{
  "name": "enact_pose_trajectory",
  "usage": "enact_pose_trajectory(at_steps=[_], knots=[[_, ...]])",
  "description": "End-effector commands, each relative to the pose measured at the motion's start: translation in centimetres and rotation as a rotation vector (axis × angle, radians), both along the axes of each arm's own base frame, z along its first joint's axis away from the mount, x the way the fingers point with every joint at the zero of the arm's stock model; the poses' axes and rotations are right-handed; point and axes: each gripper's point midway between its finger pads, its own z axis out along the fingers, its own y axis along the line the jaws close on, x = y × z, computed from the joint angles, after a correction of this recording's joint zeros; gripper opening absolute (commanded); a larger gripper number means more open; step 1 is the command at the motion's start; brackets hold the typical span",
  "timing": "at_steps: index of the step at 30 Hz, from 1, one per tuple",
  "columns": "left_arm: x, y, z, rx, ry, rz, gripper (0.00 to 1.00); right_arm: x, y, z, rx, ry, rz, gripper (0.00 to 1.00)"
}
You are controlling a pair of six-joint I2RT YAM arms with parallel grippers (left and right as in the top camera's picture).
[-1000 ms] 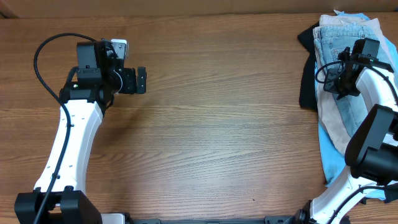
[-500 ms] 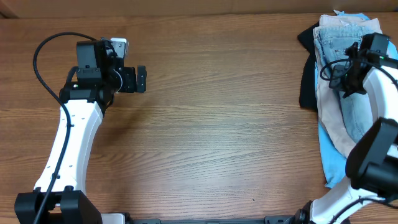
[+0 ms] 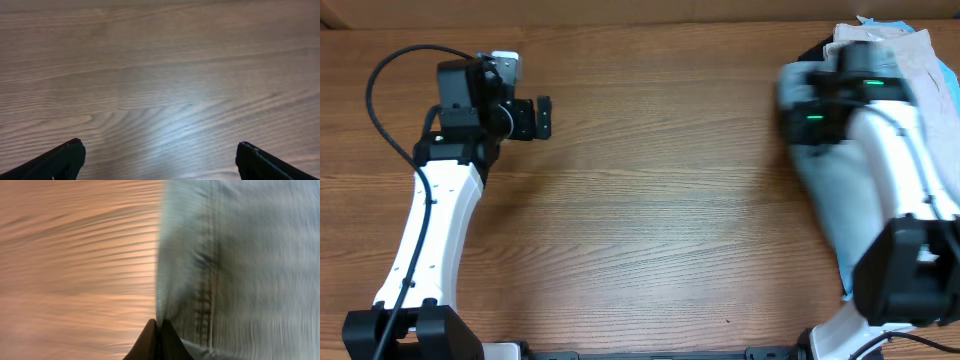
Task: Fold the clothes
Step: 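Pull the denim shorts off the pile leftward onto the table, then grasp the shorts' waistband with the left gripper and drag it left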
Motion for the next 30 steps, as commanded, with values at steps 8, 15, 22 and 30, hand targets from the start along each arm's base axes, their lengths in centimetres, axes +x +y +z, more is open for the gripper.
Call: enact_pose_trajectory(at_steps=[8, 15, 22, 30], knots=[[0.6, 7.8, 1.6, -0.002, -0.062, 0.181, 1.0, -12.6, 31.1, 4.8, 0.245, -0.11, 0.651, 0.49], [0.3, 10.1, 1.7, -0.001, -0.068, 0.23, 1.0, -16.0, 33.7, 4.7, 0.22, -0.108, 0.69, 0.83], [0.5, 7.6, 1.6, -0.009, -0.064, 0.127, 1.0, -9.9, 28.6, 4.7, 0.225, -0.098, 0.466, 0.91], [0.4, 1.6, 1.0, 0.021, -0.041, -0.058, 1.0, -3.6, 19.9, 4.5, 0.242, -0.073, 0.206, 0.95]])
